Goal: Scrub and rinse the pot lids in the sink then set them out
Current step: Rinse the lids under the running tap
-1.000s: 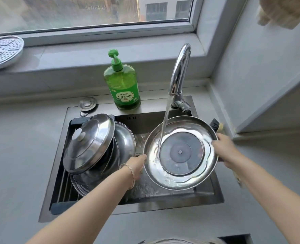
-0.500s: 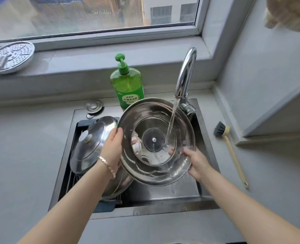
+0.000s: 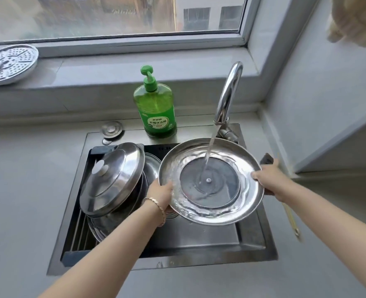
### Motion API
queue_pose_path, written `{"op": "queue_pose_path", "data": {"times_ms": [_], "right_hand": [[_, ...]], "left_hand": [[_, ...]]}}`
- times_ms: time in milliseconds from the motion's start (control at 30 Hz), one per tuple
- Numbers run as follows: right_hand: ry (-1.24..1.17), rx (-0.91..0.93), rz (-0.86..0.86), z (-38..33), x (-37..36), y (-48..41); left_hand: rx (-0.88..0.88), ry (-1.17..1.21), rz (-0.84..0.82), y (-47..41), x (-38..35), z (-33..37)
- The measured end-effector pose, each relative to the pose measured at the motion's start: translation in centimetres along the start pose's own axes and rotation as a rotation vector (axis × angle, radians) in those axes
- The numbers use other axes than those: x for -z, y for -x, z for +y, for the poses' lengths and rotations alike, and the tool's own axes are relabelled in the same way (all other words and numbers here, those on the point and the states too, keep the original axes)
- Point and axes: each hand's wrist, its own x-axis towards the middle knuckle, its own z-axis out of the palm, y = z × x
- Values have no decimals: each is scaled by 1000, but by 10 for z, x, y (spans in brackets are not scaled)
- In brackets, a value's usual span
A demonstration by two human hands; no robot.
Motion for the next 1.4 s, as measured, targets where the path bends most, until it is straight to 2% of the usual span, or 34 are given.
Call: {"op": "queue_pose_path", "data": {"times_ms": [67, 167, 267, 400, 467, 567, 667, 767, 833, 900, 967, 1033, 1100, 1167, 1300, 1400], "right_hand": [[77, -21, -32, 9, -6, -3], [118, 90, 68, 3, -18, -18], [-110, 166, 50, -18, -36, -39], [-402, 109, 81, -42, -61, -71], [-480, 82, 123, -51, -72, -78], [-486, 103, 72, -64, -83, -76], [-374, 133, -39, -67, -85, -68], [36, 236, -150, -59, -78, -29], [238, 329, -296, -50, -80, 6], [305, 430, -485, -43, -82, 41], [370, 529, -554, -36, -83, 65], [486, 648, -411, -30, -81, 75], [421, 735, -211, -26, -77, 77], [304, 739, -52, -23, -69, 70], [-17, 579, 103, -21, -48, 60], [-266, 340, 152, -7, -41, 48]], "left_hand": [[-97, -139, 59, -1, 2, 6], [-154, -257, 126, -4, 5, 15], [-189, -322, 169, -4, 7, 24], [-259, -482, 159, -4, 10, 34], [-277, -530, 143, -7, 12, 36], [-272, -574, 122, -8, 12, 37], [-233, -588, 108, -5, 11, 41], [-129, -510, 68, 1, 8, 45], [-36, -412, 9, 8, 3, 49], [6, -390, -25, 11, -3, 54], [23, -422, -8, 9, -7, 57], [39, -389, -35, 12, -12, 59], [54, -252, -123, 17, -19, 63], [16, -132, -208, 26, -24, 66], [-112, -196, -222, 37, -20, 52], [-70, -261, -195, 37, -11, 29]]}}
